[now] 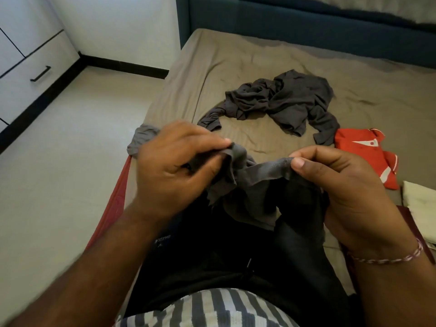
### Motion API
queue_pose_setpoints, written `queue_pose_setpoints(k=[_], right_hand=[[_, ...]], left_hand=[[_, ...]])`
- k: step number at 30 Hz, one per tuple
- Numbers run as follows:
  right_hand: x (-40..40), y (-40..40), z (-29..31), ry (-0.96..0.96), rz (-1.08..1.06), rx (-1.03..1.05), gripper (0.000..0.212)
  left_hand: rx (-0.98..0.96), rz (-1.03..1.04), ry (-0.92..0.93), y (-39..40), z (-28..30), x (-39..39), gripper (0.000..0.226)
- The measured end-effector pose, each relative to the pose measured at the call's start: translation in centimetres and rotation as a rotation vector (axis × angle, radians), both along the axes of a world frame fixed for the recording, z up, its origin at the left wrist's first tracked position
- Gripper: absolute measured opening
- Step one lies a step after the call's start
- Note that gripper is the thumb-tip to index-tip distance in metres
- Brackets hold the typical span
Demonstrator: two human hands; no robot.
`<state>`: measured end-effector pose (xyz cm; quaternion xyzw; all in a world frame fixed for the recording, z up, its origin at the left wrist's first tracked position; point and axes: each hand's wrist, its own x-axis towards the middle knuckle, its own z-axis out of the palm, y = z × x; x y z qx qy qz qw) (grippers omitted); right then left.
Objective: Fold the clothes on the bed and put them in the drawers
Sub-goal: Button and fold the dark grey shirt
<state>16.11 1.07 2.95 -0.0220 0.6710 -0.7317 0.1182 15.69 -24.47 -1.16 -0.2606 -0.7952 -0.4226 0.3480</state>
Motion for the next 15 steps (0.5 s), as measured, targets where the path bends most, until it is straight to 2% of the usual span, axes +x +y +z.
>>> queue_pose_setpoints(k=[5, 15], right_hand=[[0.7, -0.7, 0.8, 0.000, 0.066, -0.032, 0.022], [1.1, -0.9, 1.5, 0.032, 0.076, 0.036, 0.031]], left_hand=[[-0.149, -0.128, 0.172, 2.6, 0.6, 0.0, 0.007], [-0.236, -0.067, 0.288, 3.2, 0.7, 0.3, 0.006]])
